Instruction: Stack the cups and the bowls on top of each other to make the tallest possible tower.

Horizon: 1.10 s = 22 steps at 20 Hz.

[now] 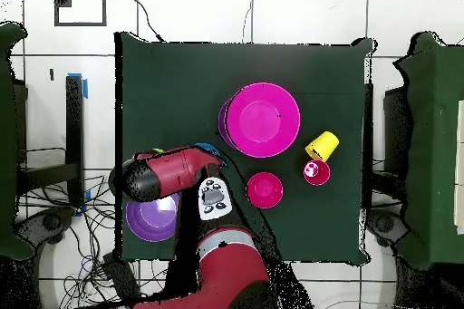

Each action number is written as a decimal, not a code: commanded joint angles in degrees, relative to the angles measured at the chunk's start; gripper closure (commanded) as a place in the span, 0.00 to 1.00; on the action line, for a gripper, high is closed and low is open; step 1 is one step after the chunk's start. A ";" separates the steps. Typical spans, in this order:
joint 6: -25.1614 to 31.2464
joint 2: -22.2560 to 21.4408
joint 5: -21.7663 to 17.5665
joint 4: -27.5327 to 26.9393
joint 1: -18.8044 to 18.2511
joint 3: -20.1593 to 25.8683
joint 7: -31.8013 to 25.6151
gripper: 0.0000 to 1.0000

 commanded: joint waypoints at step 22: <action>5.59 5.86 -13.30 -1.08 0.32 4.81 -6.83 0.00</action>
